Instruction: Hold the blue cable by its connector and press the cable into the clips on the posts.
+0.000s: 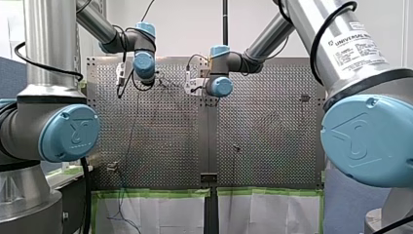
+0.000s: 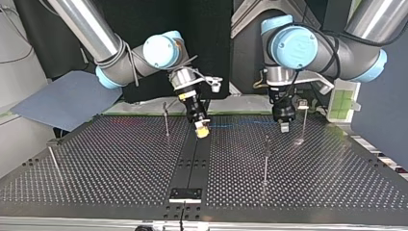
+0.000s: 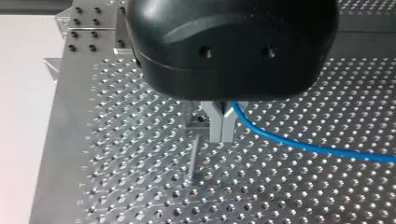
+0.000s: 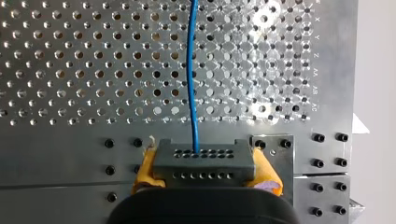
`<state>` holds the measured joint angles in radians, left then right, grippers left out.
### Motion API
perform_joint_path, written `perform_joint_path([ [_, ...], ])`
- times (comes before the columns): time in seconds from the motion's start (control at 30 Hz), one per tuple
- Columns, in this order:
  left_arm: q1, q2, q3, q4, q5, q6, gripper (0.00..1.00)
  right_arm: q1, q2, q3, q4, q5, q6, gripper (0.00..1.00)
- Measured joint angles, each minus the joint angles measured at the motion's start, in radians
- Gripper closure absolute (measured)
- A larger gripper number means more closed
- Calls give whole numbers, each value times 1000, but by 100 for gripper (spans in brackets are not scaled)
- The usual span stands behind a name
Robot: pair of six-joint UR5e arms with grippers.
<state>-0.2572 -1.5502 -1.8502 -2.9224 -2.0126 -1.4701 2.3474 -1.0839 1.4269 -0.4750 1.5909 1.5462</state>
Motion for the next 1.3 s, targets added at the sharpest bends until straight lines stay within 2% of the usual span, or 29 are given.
perform_joint_path([
  [0.27,4,-23,6,6,-15,-5,100,1,40,-46,18,-7,16,100],
  [0.57,17,-44,30,13,-16,-12,100,-12,62,-94,29,-18,38,100],
  [1.0,40,-75,69,8,-13,-22,100,-15,74,-130,39,-23,43,100],
  [1.3,54,-115,92,-9,-3,-32,100,-15,104,-156,63,-23,43,100],
])
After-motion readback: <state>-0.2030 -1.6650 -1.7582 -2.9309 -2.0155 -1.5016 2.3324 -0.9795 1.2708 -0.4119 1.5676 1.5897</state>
